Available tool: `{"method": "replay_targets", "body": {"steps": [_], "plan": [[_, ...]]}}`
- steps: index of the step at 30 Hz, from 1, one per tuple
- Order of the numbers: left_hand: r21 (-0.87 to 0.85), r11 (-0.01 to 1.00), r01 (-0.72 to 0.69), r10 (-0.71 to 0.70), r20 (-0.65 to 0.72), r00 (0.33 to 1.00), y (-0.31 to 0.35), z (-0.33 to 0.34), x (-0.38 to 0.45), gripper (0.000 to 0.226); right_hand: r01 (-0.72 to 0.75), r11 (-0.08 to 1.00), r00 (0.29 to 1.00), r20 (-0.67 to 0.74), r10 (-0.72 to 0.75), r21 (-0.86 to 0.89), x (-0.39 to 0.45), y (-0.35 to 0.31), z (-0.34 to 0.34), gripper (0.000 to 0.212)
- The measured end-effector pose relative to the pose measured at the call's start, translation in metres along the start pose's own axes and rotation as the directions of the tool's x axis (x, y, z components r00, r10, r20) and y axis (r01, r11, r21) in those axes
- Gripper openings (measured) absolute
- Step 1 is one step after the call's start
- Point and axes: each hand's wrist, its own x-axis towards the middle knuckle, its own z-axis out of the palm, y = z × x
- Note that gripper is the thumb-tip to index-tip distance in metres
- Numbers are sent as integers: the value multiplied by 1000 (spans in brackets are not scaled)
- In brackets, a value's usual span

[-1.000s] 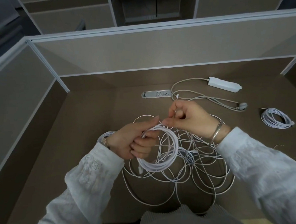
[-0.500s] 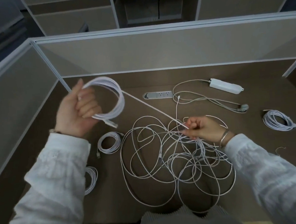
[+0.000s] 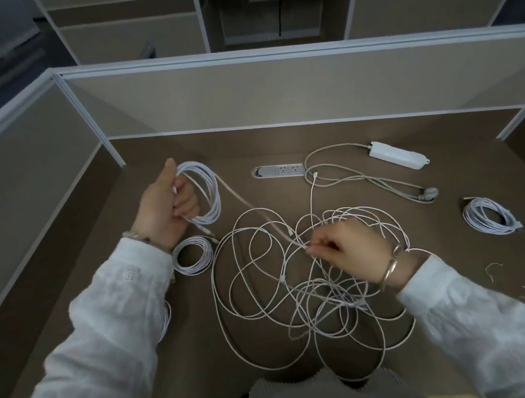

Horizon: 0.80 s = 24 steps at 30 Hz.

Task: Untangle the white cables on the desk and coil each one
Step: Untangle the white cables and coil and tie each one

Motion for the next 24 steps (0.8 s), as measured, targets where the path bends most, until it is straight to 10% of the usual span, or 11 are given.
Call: {"method": "replay_targets", "body": {"steps": [8, 17, 24], "plan": [[320, 947, -31, 25, 21, 999, -30, 23, -8, 51, 193, 973, 981, -3, -194, 127, 1, -58, -15, 20], [406, 901, 154, -242, 173, 955, -52, 50, -29, 46, 161, 951, 953, -292, -81, 262, 22, -61, -43, 25], [98, 765, 636, -507, 700, 502, -57, 53, -33, 44, 41, 939, 944, -320, 75, 343, 40, -39, -38, 33]]}}
